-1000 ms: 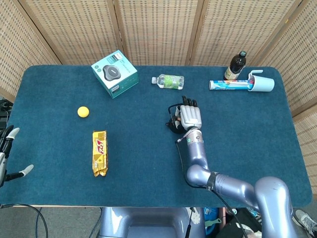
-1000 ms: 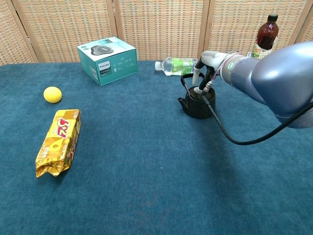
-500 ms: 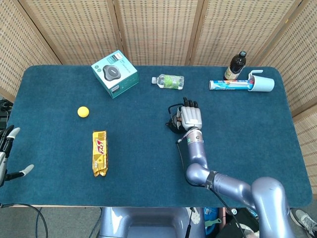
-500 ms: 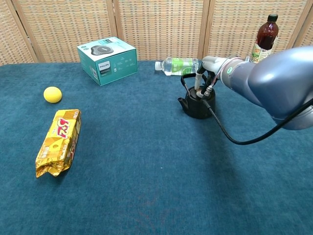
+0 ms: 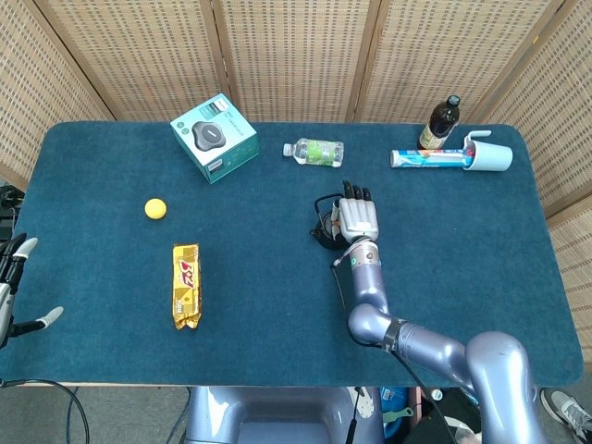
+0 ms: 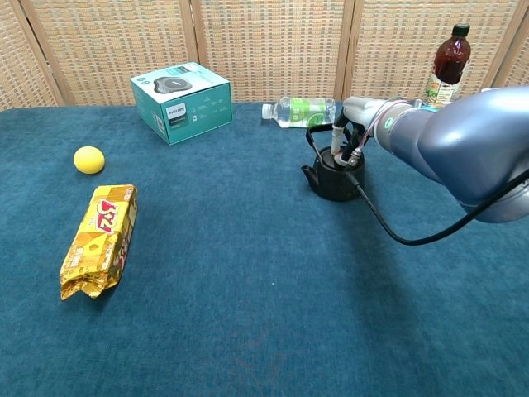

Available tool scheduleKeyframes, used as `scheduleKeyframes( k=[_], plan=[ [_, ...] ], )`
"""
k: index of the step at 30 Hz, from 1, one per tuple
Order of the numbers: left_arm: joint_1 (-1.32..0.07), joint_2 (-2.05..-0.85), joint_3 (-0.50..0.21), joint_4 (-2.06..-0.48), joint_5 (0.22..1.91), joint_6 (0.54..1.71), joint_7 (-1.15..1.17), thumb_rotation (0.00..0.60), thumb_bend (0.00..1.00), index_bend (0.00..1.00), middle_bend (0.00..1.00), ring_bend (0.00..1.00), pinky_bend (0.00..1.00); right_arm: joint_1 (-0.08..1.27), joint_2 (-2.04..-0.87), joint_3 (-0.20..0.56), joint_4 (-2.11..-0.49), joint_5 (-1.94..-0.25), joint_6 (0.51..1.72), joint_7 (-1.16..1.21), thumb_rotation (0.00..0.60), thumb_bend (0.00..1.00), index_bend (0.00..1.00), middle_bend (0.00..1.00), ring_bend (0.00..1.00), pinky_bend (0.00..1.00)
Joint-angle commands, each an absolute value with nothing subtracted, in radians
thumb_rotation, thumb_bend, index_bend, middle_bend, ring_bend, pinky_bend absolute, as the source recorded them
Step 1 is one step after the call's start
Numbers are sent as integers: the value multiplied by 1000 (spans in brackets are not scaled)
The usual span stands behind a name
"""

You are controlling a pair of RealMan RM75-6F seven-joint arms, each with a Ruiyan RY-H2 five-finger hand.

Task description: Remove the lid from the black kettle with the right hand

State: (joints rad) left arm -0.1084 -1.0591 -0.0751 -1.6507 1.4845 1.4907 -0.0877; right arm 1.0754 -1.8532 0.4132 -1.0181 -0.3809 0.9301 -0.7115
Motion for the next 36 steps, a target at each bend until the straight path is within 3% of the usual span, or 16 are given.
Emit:
scheduleKeyframes(
  k=[1, 9, 20, 29, 36],
  plan=[
    [-108, -1059, -75, -1651, 1485, 1491, -87, 600, 146, 0, 0, 0, 0, 1073, -1853, 414, -1017, -385, 930, -710, 600, 587, 597, 0, 0, 0],
    [-107, -1058, -74, -1654, 1487, 1493, -87, 600, 144, 0, 0, 0, 0, 1060, -1828, 418, -1064, -432, 957, -688, 600, 587, 605, 3, 0, 0],
    [-98, -1051, -62, -1666, 1521, 1519, -90, 600, 145, 0, 0, 0, 0, 968, -1612, 391, -1421, -568, 1082, -679, 600, 587, 605, 3, 0, 0],
    [-86, -1043, -53, -1675, 1551, 1548, -98, 600, 145, 0, 0, 0, 0, 847, -1464, 222, -1615, -772, 1100, -639, 600, 587, 605, 0, 0, 0],
    [-80, -1042, -46, -1682, 1570, 1562, -92, 600, 145, 0, 0, 0, 0, 779, -1466, 101, -1570, -922, 1090, -581, 600, 587, 605, 0, 0, 0]
  ],
)
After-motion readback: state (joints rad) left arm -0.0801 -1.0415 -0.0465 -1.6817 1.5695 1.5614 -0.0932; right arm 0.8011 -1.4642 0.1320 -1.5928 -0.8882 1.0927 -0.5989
